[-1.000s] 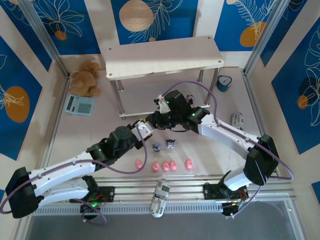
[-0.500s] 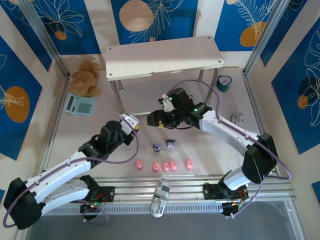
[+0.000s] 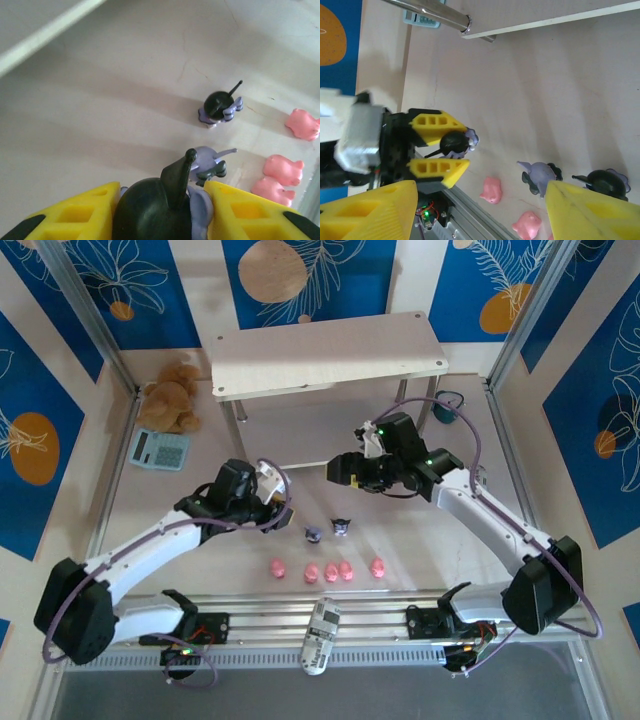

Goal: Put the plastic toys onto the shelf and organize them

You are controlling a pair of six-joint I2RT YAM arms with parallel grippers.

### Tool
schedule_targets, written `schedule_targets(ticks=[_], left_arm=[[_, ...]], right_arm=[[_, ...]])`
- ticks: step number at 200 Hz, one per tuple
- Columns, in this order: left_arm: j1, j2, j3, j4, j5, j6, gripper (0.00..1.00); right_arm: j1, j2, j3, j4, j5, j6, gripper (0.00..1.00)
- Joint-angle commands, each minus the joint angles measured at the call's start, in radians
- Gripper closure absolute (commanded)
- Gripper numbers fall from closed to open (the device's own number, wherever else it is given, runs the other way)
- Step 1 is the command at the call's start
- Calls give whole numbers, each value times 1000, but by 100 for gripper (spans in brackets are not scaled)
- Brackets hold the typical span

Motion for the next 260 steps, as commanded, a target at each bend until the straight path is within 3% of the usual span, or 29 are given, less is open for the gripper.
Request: schedule_targets(ticks=[1,59,96,196,260], left_arm=[[67,44,14,19,183,-113,59],[131,98,-60,202,230,-174,59],[144,139,-105,282,230,-196,54],[155,418,-110,514,265,-216,54],[155,407,-123,505,227,-201,38]], right_arm=[[-21,-52,-23,-23,-25,-25,31],[-55,-84,-63,3,-40,-16,32],[-55,-83,-68,16,-42,-12,32],[-56,-66,-67,7,-32,-11,32],[-58,-36,-68,23,-46,-2,32]])
